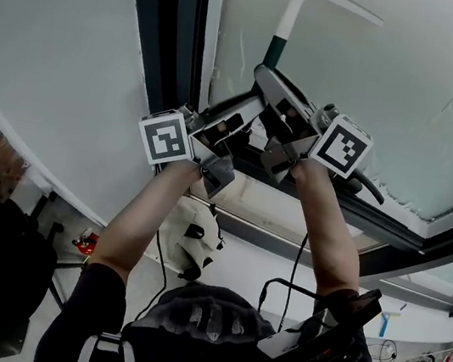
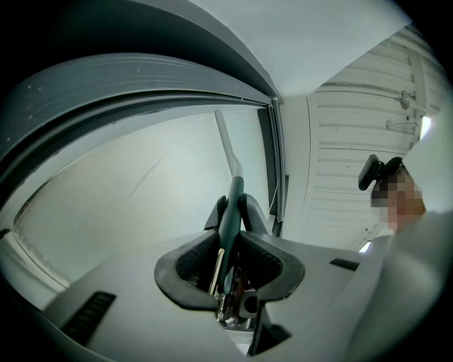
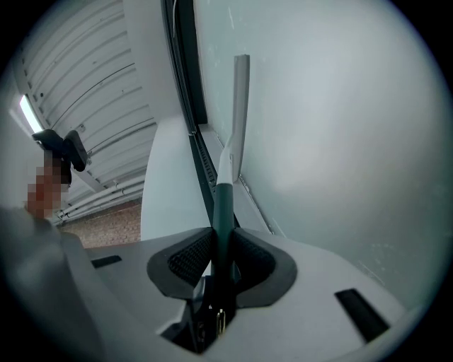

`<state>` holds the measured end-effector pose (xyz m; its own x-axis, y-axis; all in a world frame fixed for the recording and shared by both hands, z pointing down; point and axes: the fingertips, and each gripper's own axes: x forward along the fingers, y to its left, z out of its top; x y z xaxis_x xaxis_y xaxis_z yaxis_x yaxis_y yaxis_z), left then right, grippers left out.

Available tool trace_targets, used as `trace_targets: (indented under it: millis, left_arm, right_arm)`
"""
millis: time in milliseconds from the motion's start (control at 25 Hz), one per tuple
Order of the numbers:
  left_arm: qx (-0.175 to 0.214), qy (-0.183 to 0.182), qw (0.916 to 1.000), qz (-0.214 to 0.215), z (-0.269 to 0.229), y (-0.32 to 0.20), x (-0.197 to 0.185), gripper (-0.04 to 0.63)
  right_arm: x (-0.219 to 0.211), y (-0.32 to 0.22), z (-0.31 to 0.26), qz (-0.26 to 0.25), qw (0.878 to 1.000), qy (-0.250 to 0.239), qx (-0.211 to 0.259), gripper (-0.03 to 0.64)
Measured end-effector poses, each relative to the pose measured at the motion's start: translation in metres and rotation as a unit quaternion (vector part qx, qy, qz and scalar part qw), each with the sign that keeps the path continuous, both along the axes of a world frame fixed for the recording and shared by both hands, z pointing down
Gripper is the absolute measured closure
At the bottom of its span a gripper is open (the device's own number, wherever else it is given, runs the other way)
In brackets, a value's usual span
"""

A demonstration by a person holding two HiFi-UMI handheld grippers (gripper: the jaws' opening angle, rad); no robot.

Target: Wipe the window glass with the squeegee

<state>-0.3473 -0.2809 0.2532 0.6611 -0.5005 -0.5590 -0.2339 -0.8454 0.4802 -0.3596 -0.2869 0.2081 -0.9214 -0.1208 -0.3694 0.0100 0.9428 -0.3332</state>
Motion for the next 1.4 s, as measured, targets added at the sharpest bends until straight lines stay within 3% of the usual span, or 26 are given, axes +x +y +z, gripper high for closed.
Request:
trace_targets:
  millis: [360,1280,1400]
  left_arm:
    - [-0.040,0.013,0.9991,0.010,0.028,0.019,0.004,0.495]
    - [-0.102,-0.017,0.9946,-0.008,0.053,0.006,0.000,0.495]
    - [-0.113,0.003,0.9935,0.005,0.064,0.003,0.003,0.495]
  right_arm:
    - [0.000,0.017,0.027,-0.010,1.000,0.012,-0.016,0.528]
    - [-0.001,-0.001,0.053,-0.021,0.996,0.028,-0.085,0.528]
    - [0.000,-0.006,0.065,-0.023,0.994,0.025,-0.099,0.528]
